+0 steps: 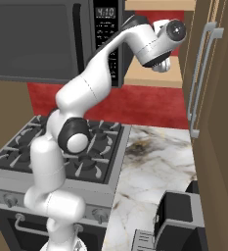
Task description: There is a bowl on the dining counter. Grab a lemon wedge from the fridge and place it in the bowl. Then get the liquor bottle and glass cup from the cabinet and place them next to the bowl.
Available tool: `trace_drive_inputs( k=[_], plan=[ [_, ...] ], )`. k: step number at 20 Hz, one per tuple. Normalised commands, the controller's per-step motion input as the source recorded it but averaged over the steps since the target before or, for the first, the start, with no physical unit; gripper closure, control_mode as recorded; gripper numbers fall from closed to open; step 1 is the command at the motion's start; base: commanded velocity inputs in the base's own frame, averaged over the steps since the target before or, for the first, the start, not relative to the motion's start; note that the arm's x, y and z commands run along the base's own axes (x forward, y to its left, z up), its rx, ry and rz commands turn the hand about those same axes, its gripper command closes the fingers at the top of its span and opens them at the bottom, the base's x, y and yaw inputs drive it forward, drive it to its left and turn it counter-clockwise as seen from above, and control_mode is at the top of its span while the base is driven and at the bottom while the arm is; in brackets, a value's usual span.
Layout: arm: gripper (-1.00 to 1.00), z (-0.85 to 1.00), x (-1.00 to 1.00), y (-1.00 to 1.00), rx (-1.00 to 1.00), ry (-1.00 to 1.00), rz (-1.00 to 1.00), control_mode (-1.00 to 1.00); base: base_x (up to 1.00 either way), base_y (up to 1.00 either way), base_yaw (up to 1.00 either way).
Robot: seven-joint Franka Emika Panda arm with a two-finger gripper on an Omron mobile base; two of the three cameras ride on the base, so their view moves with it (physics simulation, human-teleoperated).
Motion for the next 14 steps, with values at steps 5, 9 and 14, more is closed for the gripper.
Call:
trace_drive_inputs(
  k=[5,9,14],
  plan=[
    [-1.0,-0.02,0.09,-0.04,0.0,0.0,0.03,-1.0,0.0,0.0,0.0],
    [-1.0,-0.02,0.06,-0.02,0.0,0.0,0.04,-1.0,0.0,0.0,0.0],
    [-1.0,-0.05,0.06,0.0,0.0,0.0,0.05,-1.0,0.0,0.0,0.0]
  ],
)
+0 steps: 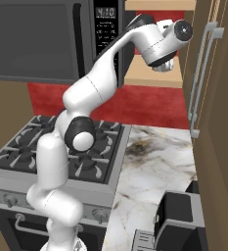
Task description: There is a bowl on the dining counter. Grab a lemon wedge from the fridge and place it in the bowl. Then get the liquor bottle and glass cup from the cabinet and place them next to the bowl.
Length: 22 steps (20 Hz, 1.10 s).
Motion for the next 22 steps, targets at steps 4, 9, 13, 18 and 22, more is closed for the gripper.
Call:
trace_drive_inputs(
  k=[4,9,13,18,22],
  plan=[
    [-1.0,-0.11,0.04,0.0,0.0,0.0,0.05,-1.0,0.0,0.0,0.0],
    [-1.0,-0.24,0.0,0.0,0.0,0.03,0.04,-1.0,0.0,0.0,0.0],
    [-1.0,-0.2,0.01,0.0,0.0,0.03,0.02,-1.0,0.0,0.0,0.0],
    [-1.0,-0.09,0.09,-0.04,0.0,0.01,0.0,-1.0,0.0,0.0,0.0],
    [1.0,-0.08,0.08,-0.03,0.0,0.01,0.0,-1.0,0.0,0.0,0.0]
  ],
)
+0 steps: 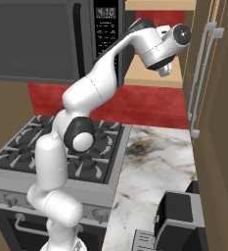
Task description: There is a bowl on the dining counter. Grab a lemon wedge from the fridge and place it in the bowl. Then get the liquor bottle and glass cup from the cabinet and place them next to the bowl.
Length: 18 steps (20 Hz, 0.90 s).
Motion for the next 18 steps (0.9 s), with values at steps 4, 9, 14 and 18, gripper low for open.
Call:
trace_drive_inputs(
  k=[4,9,14,18],
  plan=[
    [1.0,-0.01,0.05,-0.15,0.0,0.0,0.0,-1.0,0.0,0.0,0.0],
    [1.0,0.0,0.01,-0.29,0.0,0.0,0.0,-1.0,0.0,0.0,0.0],
    [1.0,-0.01,0.0,-0.29,0.0,0.0,0.0,-1.0,0.0,0.0,0.0],
    [1.0,-0.1,-0.16,-0.14,0.0,0.0,0.0,-1.0,0.0,0.0,0.0]
  ],
)
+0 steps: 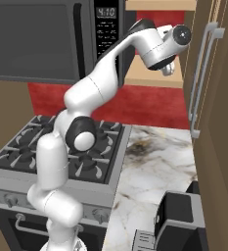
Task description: There is a bowl on the dining counter. Grab a lemon wedge from the fridge and place it in the bowl. Then get the liquor bottle and glass cup from the cabinet and place them next to the bowl.
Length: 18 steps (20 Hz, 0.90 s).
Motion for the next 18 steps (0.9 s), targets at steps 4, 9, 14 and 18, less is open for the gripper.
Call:
trace_drive_inputs(
  k=[4,9,14,18],
  plan=[
    [1.0,-0.22,-0.54,-0.01,0.0,-0.04,0.0,-1.0,0.0,0.0,0.0],
    [1.0,-0.24,-0.86,0.0,0.02,-0.1,-0.01,-1.0,0.0,0.0,0.0],
    [1.0,-0.12,-1.0,0.01,0.01,-0.21,-0.03,-1.0,0.0,0.0,0.0],
    [1.0,-0.04,-1.0,0.13,0.0,-0.17,0.0,-1.0,0.0,0.0,0.0]
  ],
)
